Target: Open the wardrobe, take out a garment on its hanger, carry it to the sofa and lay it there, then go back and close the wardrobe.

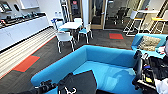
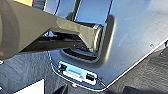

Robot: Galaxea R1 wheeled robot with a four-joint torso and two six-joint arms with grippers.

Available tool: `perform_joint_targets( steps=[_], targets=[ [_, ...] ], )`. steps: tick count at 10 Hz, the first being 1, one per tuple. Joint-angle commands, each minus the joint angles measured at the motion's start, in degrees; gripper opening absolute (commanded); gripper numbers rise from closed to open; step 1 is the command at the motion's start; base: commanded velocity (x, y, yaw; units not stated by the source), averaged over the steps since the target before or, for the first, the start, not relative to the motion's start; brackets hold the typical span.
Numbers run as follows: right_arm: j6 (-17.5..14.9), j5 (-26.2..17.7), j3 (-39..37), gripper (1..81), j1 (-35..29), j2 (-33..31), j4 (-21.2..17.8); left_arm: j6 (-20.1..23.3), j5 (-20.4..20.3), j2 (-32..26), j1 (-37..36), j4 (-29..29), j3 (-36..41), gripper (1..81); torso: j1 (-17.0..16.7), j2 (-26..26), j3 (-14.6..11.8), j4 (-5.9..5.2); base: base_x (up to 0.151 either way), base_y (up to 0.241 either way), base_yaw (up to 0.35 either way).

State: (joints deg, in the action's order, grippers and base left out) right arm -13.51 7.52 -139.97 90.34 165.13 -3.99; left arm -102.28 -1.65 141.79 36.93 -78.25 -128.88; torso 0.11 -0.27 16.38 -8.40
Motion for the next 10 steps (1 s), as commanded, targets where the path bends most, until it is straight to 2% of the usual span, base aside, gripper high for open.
perform_joint_targets(
  steps=[1, 2, 3, 4, 6, 7, 9, 10],
  targets=[
    [-0.1, -4.0, 0.6, 81.1, 0.1, 0.0, 0.7, 2.3, -1.1, -2.2, -3.7, -1.6, -0.3, 81.1, 0.0, 0.0, 0.0, 0.00, 0.000, 0.000, 0.000],
    [-0.1, -4.0, 0.5, 81.1, -0.1, 0.0, 0.6, 4.3, -5.0, -2.0, -0.3, -3.0, -0.1, 81.1, 0.0, 0.0, 0.0, 0.00, 0.000, 0.000, 0.000],
    [0.0, -4.1, 0.5, 81.1, -0.5, 0.3, 0.2, 5.8, -11.9, -1.8, 4.3, -6.3, -0.1, 81.1, 0.0, 0.0, 0.0, 0.00, 0.000, 0.000, 0.000],
    [0.0, -4.1, 0.5, 81.1, -1.0, 0.7, 0.0, 5.9, -15.9, -1.3, 9.3, -10.3, -0.3, 81.1, 0.0, 0.0, 0.0, 0.00, 0.000, 0.000, 0.000],
    [0.2, -4.1, 0.2, 81.1, -1.6, 1.5, 0.0, 6.8, -19.9, -0.5, 17.4, -15.9, -0.2, 81.1, 0.0, 0.0, 0.0, 0.00, 0.000, 0.000, 0.000],
    [0.4, -4.1, -0.6, 81.1, -2.0, 2.1, -0.1, 7.8, -21.2, -0.2, 20.9, -16.8, -0.1, 81.1, 0.0, 0.0, 0.0, 0.00, 0.000, 0.000, 0.000],
    [0.6, -4.1, -3.2, 81.1, -2.4, 3.9, -0.1, 11.8, -21.5, 2.0, 27.3, -17.0, -1.1, 81.1, 0.0, 0.0, 0.0, 0.00, 0.000, 0.000, 0.000],
    [0.6, -4.1, -4.5, 81.1, -2.7, 4.8, -0.1, 12.1, -21.2, 3.8, 29.8, -17.2, -2.9, 81.1, 0.0, 0.0, 0.0, 0.00, 0.000, 0.000, 0.000]
  ],
)
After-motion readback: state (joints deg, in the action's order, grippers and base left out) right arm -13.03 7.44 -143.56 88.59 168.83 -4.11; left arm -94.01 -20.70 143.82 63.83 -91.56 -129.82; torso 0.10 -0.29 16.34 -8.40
